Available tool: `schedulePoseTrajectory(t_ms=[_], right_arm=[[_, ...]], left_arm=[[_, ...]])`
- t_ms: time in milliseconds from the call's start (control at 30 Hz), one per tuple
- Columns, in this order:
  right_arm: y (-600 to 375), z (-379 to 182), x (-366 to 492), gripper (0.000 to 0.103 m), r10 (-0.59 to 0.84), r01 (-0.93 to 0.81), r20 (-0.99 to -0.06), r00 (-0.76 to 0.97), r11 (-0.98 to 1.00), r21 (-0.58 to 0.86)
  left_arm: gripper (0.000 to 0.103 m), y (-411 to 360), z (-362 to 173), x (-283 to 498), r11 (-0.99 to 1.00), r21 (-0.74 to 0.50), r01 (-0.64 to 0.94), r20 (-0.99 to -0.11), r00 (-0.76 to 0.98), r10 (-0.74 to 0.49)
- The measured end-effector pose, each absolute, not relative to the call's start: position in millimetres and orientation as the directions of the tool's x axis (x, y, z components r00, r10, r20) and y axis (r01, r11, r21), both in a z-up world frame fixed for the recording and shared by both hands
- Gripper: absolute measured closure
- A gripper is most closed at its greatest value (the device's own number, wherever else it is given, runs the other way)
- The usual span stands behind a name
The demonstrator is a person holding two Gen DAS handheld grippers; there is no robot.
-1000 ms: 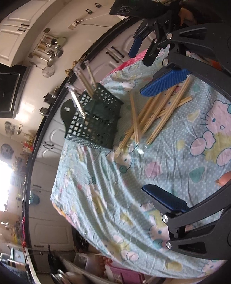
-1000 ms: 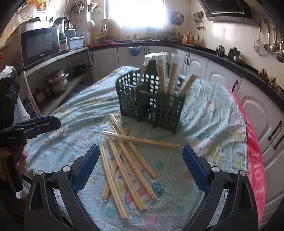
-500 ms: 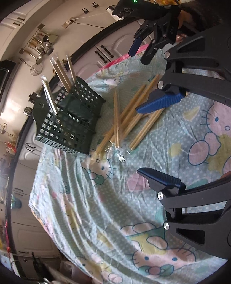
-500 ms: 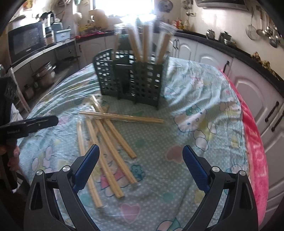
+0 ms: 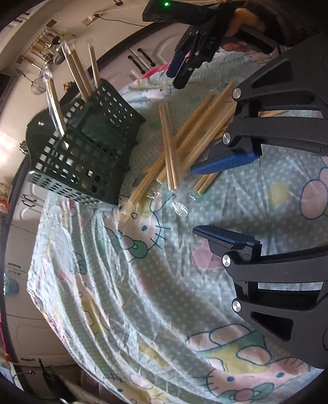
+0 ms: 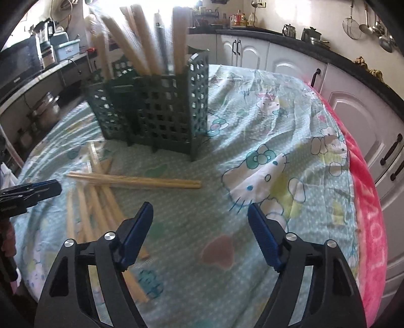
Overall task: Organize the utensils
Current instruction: 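Close the left tool on chopsticks while the right tool closes on another bunch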
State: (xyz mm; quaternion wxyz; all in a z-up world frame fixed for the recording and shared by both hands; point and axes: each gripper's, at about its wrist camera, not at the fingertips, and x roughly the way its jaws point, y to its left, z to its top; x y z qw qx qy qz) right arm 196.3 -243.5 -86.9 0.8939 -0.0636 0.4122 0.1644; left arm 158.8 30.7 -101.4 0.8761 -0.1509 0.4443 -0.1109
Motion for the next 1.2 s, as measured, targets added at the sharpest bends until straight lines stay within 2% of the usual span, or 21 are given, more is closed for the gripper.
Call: schedulePoseTrajectory(t_ms=[133,333,400,500,633,700,867,1200], right_arm=[[-244,-96,213,0.048,0.272,-0.36,-0.771,0.576,0.931,0.059],[-247,-104,232,0.063,0.357,-0.356,-0.769,0.531,0.917,0.181],[-245,-107,234,0.073,0.363,-0.358,-0.775,0.518,0.914,0.188],[-245,-110,234,0.077,0.362,-0.353,-0.769,0.526,0.916,0.189],[-246,-111,235,0.096,0.347,-0.343,-0.768,0.538,0.923,0.176],[-246,-111,235,0.098,0.349,-0.348,-0.765,0.541,0.921,0.174],[-247,-109,230,0.101,0.334,-0.351,-0.754,0.565,0.925,0.146],[-261,-73,203,0.102,0.322,-0.335,-0.69,0.648,0.935,0.122]], left_arm=[[0.073,32,-104,164,0.932,-0.357,0.059,-0.748,0.58,-0.323],[0.08,35,-106,172,0.928,-0.369,0.043,-0.748,0.579,-0.324],[0.081,34,-107,173,0.93,-0.364,0.045,-0.749,0.579,-0.321],[0.083,35,-108,175,0.929,-0.368,0.041,-0.746,0.583,-0.321],[0.085,33,-109,175,0.935,-0.352,0.044,-0.745,0.591,-0.309],[0.087,33,-109,175,0.936,-0.349,0.044,-0.746,0.591,-0.306],[0.099,41,-110,174,0.928,-0.372,0.027,-0.741,0.594,-0.314],[0.103,53,-104,161,0.887,-0.46,0.035,-0.7,0.6,-0.387]])
